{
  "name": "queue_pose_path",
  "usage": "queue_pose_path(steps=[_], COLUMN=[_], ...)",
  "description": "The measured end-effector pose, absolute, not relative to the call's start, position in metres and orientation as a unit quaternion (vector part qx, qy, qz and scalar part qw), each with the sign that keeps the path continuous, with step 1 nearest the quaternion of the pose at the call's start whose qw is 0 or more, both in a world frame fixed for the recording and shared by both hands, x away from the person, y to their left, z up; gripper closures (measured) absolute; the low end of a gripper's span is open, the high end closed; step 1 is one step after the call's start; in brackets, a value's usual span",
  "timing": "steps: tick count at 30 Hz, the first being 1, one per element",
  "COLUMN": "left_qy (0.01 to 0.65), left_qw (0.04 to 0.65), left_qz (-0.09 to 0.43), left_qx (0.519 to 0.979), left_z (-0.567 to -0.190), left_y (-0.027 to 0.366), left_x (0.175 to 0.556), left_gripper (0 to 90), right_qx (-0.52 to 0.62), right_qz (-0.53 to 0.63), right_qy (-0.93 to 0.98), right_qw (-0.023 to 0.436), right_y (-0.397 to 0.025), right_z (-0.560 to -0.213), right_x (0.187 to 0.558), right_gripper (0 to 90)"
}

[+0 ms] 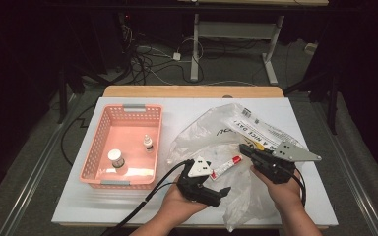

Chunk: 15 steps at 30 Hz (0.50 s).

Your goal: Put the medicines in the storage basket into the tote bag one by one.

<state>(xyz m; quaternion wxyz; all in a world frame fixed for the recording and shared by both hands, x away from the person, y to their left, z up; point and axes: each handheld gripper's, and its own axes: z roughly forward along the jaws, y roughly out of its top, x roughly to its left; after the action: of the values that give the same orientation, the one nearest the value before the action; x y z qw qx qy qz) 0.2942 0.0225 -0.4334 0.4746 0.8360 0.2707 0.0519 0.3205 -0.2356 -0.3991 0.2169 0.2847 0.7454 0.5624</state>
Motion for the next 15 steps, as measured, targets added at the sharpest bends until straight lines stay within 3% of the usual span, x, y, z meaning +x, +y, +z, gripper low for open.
queue_pose_path(steps=[15], left_qy=[0.274], left_qw=[0.471], left_qz=[0.061], left_qx=[0.836], left_z=[-0.426], left_y=[0.066], left_x=[0.275], left_gripper=[0.0], right_qx=[0.287], right_qz=[0.561], right_qy=[0.744], right_qw=[0.221], right_y=[-0.239], right_z=[-0.4], right_x=[0.321], right_gripper=[90.0])
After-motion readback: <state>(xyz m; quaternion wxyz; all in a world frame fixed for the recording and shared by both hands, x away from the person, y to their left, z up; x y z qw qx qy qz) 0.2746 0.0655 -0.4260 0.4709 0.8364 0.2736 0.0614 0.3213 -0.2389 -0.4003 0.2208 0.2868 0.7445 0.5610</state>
